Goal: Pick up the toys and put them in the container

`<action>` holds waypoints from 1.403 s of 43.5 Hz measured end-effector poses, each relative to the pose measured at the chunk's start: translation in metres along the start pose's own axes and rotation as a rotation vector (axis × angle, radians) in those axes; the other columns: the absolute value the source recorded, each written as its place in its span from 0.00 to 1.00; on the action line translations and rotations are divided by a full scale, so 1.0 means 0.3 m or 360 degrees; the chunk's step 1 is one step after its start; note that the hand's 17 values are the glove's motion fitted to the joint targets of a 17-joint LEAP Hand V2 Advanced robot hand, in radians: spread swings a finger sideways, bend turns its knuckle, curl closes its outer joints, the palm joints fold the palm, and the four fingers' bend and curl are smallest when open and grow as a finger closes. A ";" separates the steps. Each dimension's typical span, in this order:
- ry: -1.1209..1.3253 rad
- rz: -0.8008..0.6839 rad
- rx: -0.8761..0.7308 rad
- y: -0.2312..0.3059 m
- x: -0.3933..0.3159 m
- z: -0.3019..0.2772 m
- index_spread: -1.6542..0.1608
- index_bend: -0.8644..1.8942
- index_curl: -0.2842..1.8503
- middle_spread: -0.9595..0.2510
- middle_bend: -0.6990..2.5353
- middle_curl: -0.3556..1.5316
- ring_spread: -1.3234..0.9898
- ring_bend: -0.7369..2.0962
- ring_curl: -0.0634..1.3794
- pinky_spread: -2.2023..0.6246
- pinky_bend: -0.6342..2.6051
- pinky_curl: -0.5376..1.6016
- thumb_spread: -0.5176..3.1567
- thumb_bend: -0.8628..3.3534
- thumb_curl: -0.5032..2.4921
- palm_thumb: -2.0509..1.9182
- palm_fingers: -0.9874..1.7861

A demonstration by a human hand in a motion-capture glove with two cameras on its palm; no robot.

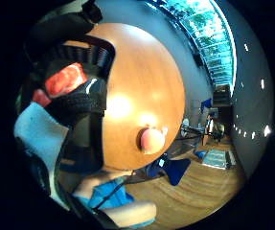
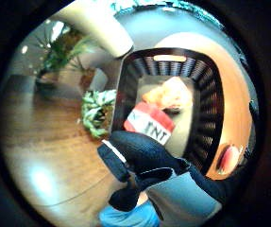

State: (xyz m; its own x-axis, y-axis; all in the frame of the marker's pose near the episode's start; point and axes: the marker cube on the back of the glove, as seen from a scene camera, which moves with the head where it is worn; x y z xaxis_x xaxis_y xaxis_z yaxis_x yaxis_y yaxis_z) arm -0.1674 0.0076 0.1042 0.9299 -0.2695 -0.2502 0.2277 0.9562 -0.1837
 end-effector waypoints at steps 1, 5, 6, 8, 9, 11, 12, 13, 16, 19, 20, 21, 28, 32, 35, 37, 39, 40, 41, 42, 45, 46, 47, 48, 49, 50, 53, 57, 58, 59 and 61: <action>-0.0004 0.0003 0.0004 0.003 0.010 -0.007 0.76 0.33 0.22 0.86 0.27 0.50 0.55 0.63 0.36 0.74 0.72 0.47 0.40 0.18 0.29 0.48 0.31; 0.0027 0.0026 0.0013 0.017 0.067 -0.028 0.76 0.33 0.21 0.87 0.27 0.49 0.57 0.62 0.34 0.75 0.72 0.47 0.40 0.18 0.28 0.48 0.30; 0.0046 0.0035 0.0013 0.019 0.077 -0.031 0.76 0.34 0.21 0.88 0.27 0.49 0.57 0.62 0.34 0.76 0.72 0.47 0.40 0.18 0.28 0.48 0.30; 0.0072 0.0073 0.0024 0.011 0.061 -0.041 0.76 0.34 0.21 0.89 0.27 0.48 0.58 0.62 0.34 0.76 0.73 0.46 0.40 0.18 0.28 0.48 0.30; 0.0087 0.0103 0.0031 0.000 0.033 -0.048 0.76 0.34 0.21 0.89 0.27 0.48 0.58 0.61 0.33 0.76 0.72 0.46 0.40 0.18 0.27 0.48 0.30; 0.0129 0.0164 0.0039 -0.016 -0.016 -0.063 0.76 0.34 0.21 0.89 0.27 0.47 0.58 0.60 0.33 0.77 0.72 0.46 0.40 0.18 0.27 0.48 0.30; 0.0152 0.0189 0.0039 -0.015 -0.020 -0.068 0.76 0.34 0.21 0.89 0.27 0.47 0.59 0.60 0.32 0.77 0.72 0.46 0.40 0.18 0.27 0.48 0.30; 0.0173 0.0215 0.0039 -0.008 -0.007 -0.073 0.76 0.35 0.21 0.89 0.27 0.47 0.59 0.59 0.32 0.77 0.72 0.45 0.40 0.18 0.27 0.48 0.29; 0.0141 0.0325 0.0054 0.023 0.051 -0.089 0.76 0.35 0.21 0.90 0.27 0.46 0.60 0.58 0.31 0.78 0.71 0.45 0.40 0.18 0.26 0.49 0.29; 0.0055 0.0388 0.0072 0.061 0.102 -0.098 0.75 0.35 0.21 0.90 0.26 0.45 0.60 0.57 0.30 0.78 0.71 0.45 0.40 0.18 0.26 0.49 0.29; 0.0064 0.0381 0.0069 0.079 0.126 -0.096 0.76 0.35 0.21 0.90 0.26 0.44 0.60 0.57 0.30 0.78 0.71 0.44 0.40 0.18 0.26 0.49 0.29; 0.0069 0.0381 0.0065 0.097 0.151 -0.092 0.75 0.35 0.21 0.90 0.26 0.44 0.61 0.57 0.29 0.78 0.71 0.44 0.40 0.18 0.25 0.49 0.29; 0.0175 0.0469 0.0006 0.233 0.373 -0.041 0.75 0.35 0.21 0.90 0.26 0.42 0.61 0.54 0.27 0.79 0.70 0.43 0.41 0.19 0.25 0.49 0.29; 0.0065 0.0494 0.0012 0.294 0.424 -0.008 0.75 0.35 0.21 0.90 0.26 0.41 0.62 0.53 0.26 0.79 0.69 0.43 0.41 0.19 0.24 0.49 0.29; 0.0101 0.0548 -0.0004 0.349 0.492 0.047 0.75 0.35 0.21 0.90 0.26 0.41 0.62 0.52 0.25 0.79 0.69 0.43 0.41 0.19 0.24 0.49 0.29; 0.0120 0.0574 -0.0033 0.380 0.534 0.088 0.75 0.34 0.21 0.90 0.26 0.40 0.62 0.52 0.25 0.79 0.70 0.43 0.41 0.19 0.24 0.49 0.29; 0.0100 0.0591 -0.0070 0.408 0.572 0.133 0.75 0.34 0.21 0.89 0.26 0.40 0.62 0.52 0.25 0.79 0.70 0.43 0.41 0.19 0.24 0.50 0.30; 0.0085 0.0603 -0.0090 0.422 0.590 0.157 0.75 0.34 0.21 0.89 0.26 0.40 0.62 0.52 0.25 0.79 0.70 0.43 0.41 0.19 0.24 0.49 0.30; 0.0072 0.0606 -0.0111 0.435 0.608 0.183 0.75 0.34 0.20 0.89 0.26 0.39 0.62 0.52 0.25 0.79 0.70 0.42 0.41 0.19 0.24 0.50 0.30; 0.0058 0.0582 -0.0131 0.451 0.624 0.209 0.75 0.34 0.20 0.89 0.26 0.39 0.62 0.52 0.25 0.79 0.70 0.42 0.41 0.19 0.24 0.50 0.30; 0.0012 0.0442 -0.0173 0.496 0.647 0.285 0.75 0.34 0.20 0.89 0.26 0.39 0.62 0.51 0.24 0.79 0.70 0.42 0.41 0.19 0.24 0.50 0.30; 0.0007 0.0473 -0.0180 0.502 0.653 0.308 0.75 0.34 0.20 0.88 0.26 0.39 0.62 0.51 0.24 0.79 0.70 0.43 0.41 0.19 0.24 0.50 0.29; 0.0009 0.0543 -0.0188 0.504 0.663 0.330 0.75 0.34 0.20 0.88 0.26 0.38 0.62 0.51 0.24 0.79 0.70 0.42 0.41 0.19 0.24 0.50 0.29; 0.0013 0.0620 -0.0199 0.507 0.676 0.352 0.75 0.34 0.20 0.88 0.26 0.38 0.62 0.50 0.24 0.79 0.70 0.42 0.41 0.19 0.24 0.50 0.29; 0.0015 0.0679 -0.0213 0.511 0.691 0.374 0.76 0.34 0.20 0.88 0.26 0.38 0.62 0.50 0.24 0.79 0.70 0.42 0.41 0.19 0.24 0.50 0.28; 0.0013 0.0712 -0.0228 0.517 0.706 0.394 0.76 0.34 0.20 0.88 0.26 0.38 0.62 0.50 0.23 0.79 0.70 0.42 0.41 0.19 0.24 0.50 0.28; 0.0029 0.0739 -0.0270 0.533 0.736 0.452 0.76 0.34 0.20 0.88 0.26 0.37 0.62 0.49 0.23 0.79 0.70 0.42 0.41 0.19 0.24 0.50 0.27; 0.0034 0.0744 -0.0301 0.550 0.743 0.532 0.76 0.34 0.20 0.87 0.26 0.36 0.62 0.46 0.21 0.80 0.70 0.42 0.41 0.19 0.24 0.50 0.26; 0.0023 0.0732 -0.0312 0.555 0.741 0.556 0.76 0.35 0.20 0.87 0.26 0.36 0.62 0.44 0.20 0.80 0.70 0.42 0.41 0.19 0.24 0.50 0.24; 0.0017 0.0718 -0.0325 0.561 0.740 0.581 0.76 0.35 0.20 0.87 0.26 0.36 0.62 0.43 0.20 0.80 0.70 0.42 0.41 0.19 0.24 0.50 0.24; 0.0055 0.0659 -0.0363 0.578 0.746 0.628 0.76 0.34 0.20 0.86 0.25 0.35 0.62 0.42 0.20 0.80 0.69 0.42 0.42 0.19 0.24 0.51 0.24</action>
State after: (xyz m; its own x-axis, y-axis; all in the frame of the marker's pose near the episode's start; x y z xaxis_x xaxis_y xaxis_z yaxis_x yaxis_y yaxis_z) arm 0.1346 0.1346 0.1955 0.9181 0.1217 -0.3773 -0.2330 0.9357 -0.2650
